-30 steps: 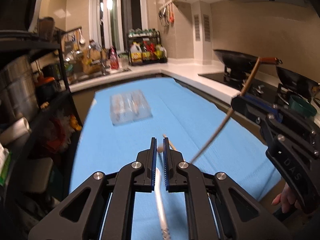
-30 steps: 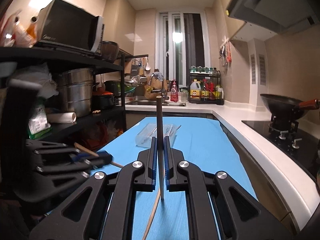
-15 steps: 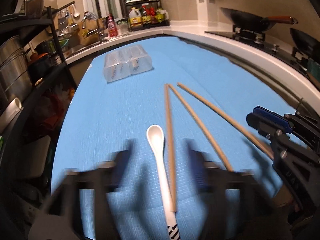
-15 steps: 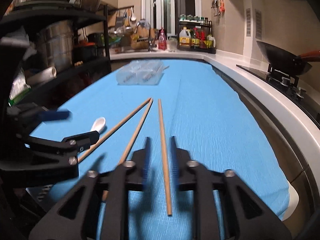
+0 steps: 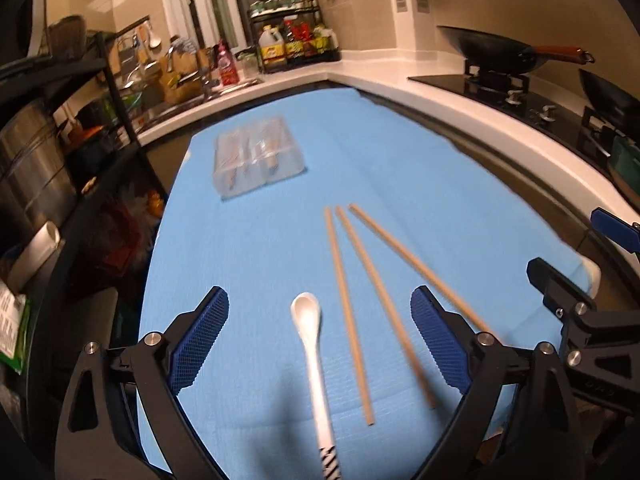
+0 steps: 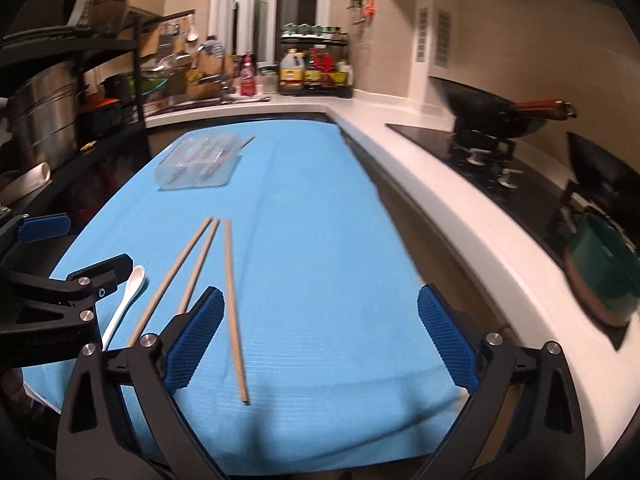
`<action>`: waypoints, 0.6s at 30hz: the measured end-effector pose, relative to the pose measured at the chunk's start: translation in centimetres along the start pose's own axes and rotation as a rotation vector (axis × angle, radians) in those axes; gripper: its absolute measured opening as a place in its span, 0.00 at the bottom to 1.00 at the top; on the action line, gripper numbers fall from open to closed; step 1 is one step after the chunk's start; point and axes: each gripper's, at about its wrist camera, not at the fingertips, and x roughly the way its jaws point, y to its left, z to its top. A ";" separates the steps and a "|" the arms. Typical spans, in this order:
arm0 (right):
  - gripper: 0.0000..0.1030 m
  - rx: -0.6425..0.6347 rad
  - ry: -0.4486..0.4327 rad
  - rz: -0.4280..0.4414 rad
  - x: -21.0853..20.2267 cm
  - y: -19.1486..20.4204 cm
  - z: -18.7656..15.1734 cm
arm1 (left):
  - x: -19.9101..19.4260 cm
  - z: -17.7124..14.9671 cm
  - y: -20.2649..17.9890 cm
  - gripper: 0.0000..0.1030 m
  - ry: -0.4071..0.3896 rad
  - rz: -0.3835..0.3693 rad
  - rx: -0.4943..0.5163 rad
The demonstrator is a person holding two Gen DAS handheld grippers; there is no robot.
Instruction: Organize utensils
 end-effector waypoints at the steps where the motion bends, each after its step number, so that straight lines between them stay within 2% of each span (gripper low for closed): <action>1: 0.95 0.011 -0.004 -0.021 -0.4 -0.7 0.4 | -0.3 0.5 -0.6 0.87 -0.014 -0.015 0.011; 8: 0.95 0.085 -0.043 -0.130 -2.7 -5.1 2.7 | -2.2 4.2 -3.9 0.87 -0.096 -0.105 0.024; 18: 0.95 0.131 -0.089 -0.198 -4.7 -8.5 4.6 | -4.0 8.1 -7.2 0.87 -0.171 -0.123 0.067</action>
